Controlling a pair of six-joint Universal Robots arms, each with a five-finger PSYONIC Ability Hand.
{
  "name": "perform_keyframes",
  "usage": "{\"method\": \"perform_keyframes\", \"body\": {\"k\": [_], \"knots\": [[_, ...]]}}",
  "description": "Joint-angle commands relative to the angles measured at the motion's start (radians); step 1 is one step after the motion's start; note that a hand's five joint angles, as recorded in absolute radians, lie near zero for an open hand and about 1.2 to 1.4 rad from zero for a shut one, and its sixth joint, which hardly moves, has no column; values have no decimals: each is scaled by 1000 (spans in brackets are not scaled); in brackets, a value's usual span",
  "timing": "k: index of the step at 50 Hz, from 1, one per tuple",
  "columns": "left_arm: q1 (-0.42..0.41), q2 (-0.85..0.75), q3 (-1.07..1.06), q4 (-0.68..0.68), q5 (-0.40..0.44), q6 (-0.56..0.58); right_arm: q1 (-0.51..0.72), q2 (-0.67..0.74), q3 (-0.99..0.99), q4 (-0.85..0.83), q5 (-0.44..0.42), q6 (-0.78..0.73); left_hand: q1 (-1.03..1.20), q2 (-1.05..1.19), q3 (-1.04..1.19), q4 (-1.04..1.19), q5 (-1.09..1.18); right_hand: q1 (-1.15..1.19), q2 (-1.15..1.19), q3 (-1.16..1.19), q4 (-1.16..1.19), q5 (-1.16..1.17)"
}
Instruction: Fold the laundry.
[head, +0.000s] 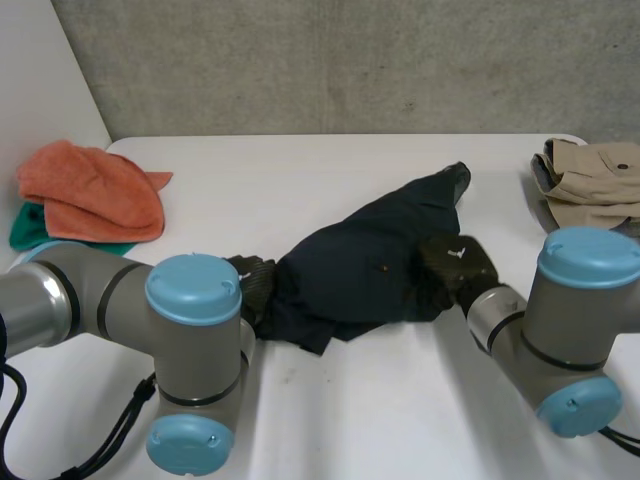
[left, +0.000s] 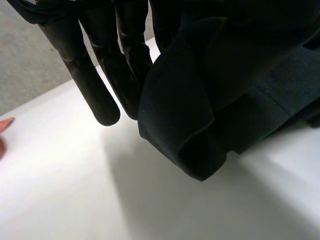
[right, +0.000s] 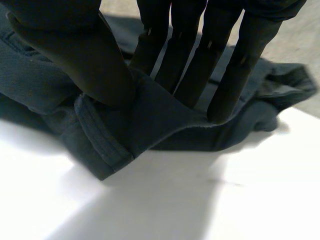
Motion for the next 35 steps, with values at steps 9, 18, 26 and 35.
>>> {"method": "perform_keyframes", "body": {"k": [9,18,26,35], "knots": [[-1,543,43,-37,33,144,-7,-467,-229,274,-7,-268,303,218,208,201,231,289,229,220,201,261],[8,714,172,-111,107,144,-33,-543,-477,394,-5,-267,303,218,208,201,231,289,229,220,201,261],[36,513,286,-114,114,152,-44,-391,-542,391,-1,-238,303,218,208,201,231,289,229,220,201,261],[183,139,404,-86,180,150,-31,-46,-605,247,65,-210,303,218,208,201,231,289,229,220,201,261]]}}
